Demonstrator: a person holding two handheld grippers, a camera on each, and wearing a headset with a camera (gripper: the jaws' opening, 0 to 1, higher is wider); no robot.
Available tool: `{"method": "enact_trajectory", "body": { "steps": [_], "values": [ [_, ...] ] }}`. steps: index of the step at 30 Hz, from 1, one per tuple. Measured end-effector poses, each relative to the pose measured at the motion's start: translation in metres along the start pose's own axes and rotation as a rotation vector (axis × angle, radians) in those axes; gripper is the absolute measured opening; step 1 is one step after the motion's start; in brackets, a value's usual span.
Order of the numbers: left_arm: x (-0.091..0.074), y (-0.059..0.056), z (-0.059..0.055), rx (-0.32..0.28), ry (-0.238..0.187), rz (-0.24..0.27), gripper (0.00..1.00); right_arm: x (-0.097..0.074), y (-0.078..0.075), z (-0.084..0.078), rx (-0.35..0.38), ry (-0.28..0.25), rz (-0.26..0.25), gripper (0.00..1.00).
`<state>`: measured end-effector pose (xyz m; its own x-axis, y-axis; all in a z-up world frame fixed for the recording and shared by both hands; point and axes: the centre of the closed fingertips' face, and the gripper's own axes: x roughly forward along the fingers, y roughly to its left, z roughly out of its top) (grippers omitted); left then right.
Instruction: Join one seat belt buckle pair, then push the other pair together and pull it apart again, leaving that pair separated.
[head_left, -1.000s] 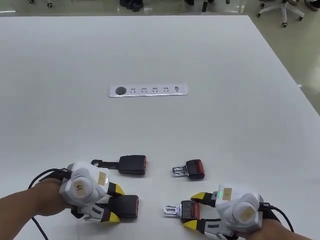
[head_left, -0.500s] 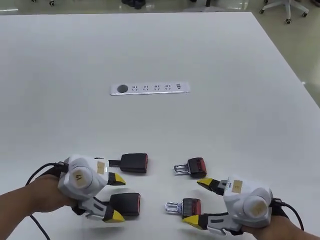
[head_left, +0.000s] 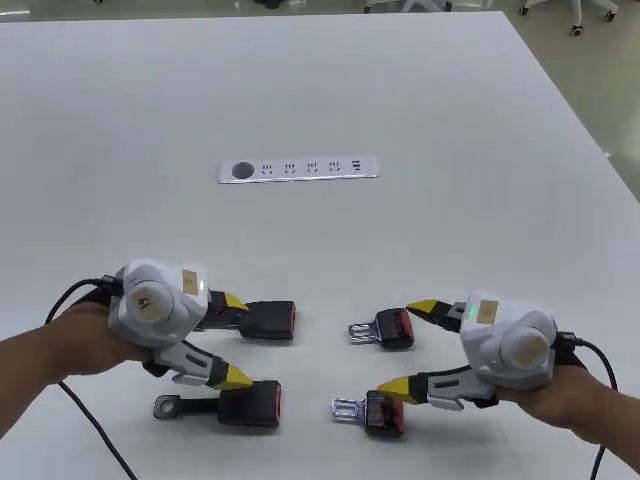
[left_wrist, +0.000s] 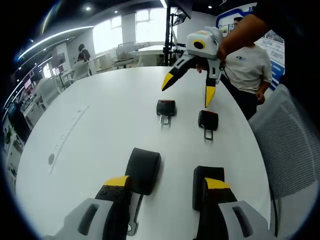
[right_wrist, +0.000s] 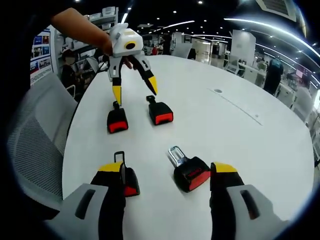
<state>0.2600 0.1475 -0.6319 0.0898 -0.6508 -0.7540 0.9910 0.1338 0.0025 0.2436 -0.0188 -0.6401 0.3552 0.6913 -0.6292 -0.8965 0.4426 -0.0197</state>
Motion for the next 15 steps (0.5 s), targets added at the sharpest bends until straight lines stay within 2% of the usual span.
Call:
{"method": "enact_trajectory", "body": {
  "steps": [4, 6, 7, 9, 11, 13, 15],
  "values": [
    [-0.002, 0.02, 0.004, 0.009, -0.004, 0.009, 0.58, 0.004, -0.01, -0.006, -0.026, 0.03, 0.021, 0.67],
    [0.001, 0.024, 0.001, 0.014, 0.009, -0.004, 0.58, 0.008, -0.012, -0.012, -0.041, 0.046, 0.042, 0.68],
    [0.002, 0.025, -0.003, 0.03, 0.03, -0.013, 0.59, 0.009, -0.013, -0.015, -0.042, 0.057, 0.051, 0.68],
    [0.006, 0.028, -0.007, 0.051, 0.044, -0.024, 0.59, 0.012, -0.016, -0.018, -0.039, 0.062, 0.06, 0.68],
    [0.011, 0.033, -0.012, 0.06, 0.062, -0.022, 0.59, 0.016, -0.016, -0.022, -0.003, 0.061, 0.09, 0.68],
    [0.017, 0.034, -0.016, 0.062, 0.071, -0.035, 0.58, 0.019, -0.019, -0.023, -0.025, 0.068, 0.085, 0.69],
    [0.023, 0.035, -0.021, 0.067, 0.086, -0.042, 0.58, 0.022, -0.02, -0.023, -0.018, 0.069, 0.096, 0.69]
  ]
}}
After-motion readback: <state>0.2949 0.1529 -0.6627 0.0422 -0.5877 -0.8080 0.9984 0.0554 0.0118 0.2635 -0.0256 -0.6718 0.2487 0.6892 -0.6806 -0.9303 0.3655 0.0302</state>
